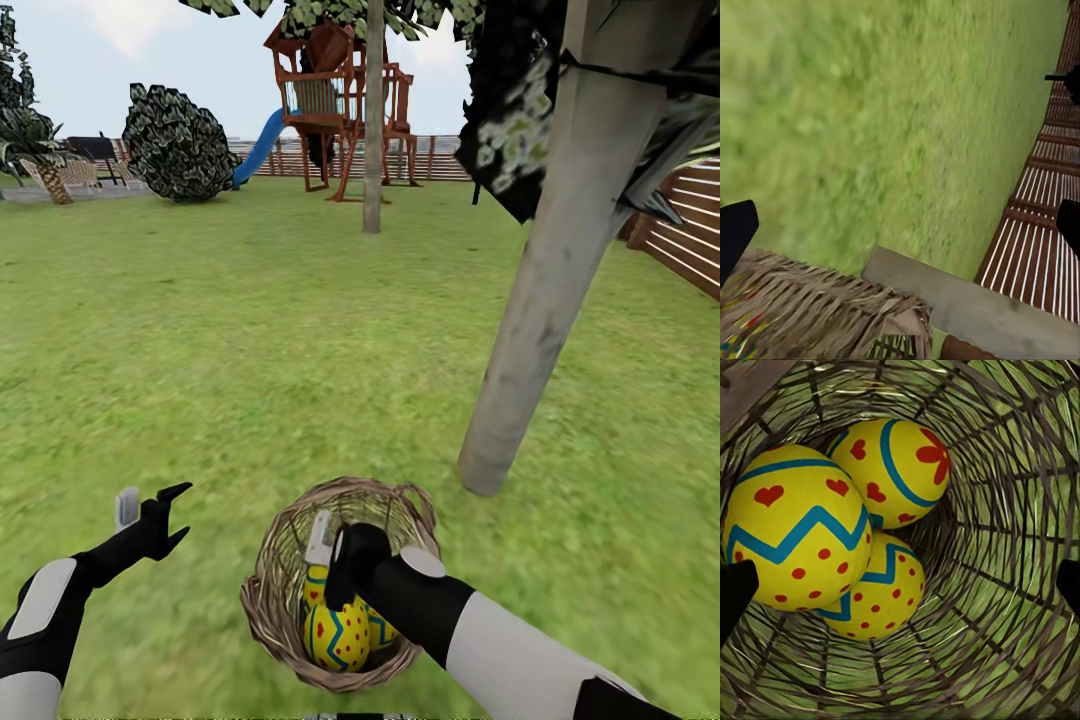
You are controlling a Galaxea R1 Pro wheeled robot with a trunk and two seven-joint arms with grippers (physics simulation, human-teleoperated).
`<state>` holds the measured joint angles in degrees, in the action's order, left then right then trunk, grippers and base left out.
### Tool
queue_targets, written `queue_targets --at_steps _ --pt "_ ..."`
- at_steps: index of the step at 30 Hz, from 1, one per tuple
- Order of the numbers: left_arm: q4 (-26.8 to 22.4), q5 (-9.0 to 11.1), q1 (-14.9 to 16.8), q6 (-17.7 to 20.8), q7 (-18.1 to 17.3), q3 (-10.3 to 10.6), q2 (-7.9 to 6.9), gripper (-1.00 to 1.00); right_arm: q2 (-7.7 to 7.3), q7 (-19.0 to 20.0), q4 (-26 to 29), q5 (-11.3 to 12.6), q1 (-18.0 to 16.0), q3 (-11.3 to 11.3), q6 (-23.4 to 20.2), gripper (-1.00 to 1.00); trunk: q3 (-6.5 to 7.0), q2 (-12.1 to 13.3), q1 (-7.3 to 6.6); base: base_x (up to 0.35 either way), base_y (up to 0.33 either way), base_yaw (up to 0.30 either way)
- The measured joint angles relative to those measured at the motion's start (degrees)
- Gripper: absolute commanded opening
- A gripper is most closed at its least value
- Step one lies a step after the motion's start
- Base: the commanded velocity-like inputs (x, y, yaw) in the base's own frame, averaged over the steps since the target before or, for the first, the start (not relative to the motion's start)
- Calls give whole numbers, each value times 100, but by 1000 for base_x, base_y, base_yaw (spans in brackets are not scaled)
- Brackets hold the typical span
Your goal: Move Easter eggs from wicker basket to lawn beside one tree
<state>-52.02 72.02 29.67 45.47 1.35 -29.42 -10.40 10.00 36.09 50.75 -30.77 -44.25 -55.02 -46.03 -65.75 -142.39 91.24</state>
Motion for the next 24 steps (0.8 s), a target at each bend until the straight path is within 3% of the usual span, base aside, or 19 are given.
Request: queue_targets --at_steps 4,5,6,14,18,24 --pt "0 0 0 -1 0 3 1 100 0 -128 -114 -1 0 -14 0 100 -80 -85 50 0 0 0" --pt "0 0 0 -1 0 3 2 100 0 -469 -121 -7 0 -15 4 100 -102 -86 53 0 0 0" --pt "0 0 0 -1 0 6 5 100 0 -488 -125 0 0 -16 2 100 -124 -88 55 0 0 0" --pt "1 0 0 -1 0 10 10 100 0 -489 -35 -3 0 -17 21 100 -302 -98 76 0 0 0" --pt "0 0 0 -6 -5 164 10 100 0 -471 -6 28 0 5 71 100 -390 -104 86 0 0 0" --pt "16 0 0 -9 -8 195 10 100 0 -436 5 44 0 19 88 100 -523 -112 102 0 0 0"
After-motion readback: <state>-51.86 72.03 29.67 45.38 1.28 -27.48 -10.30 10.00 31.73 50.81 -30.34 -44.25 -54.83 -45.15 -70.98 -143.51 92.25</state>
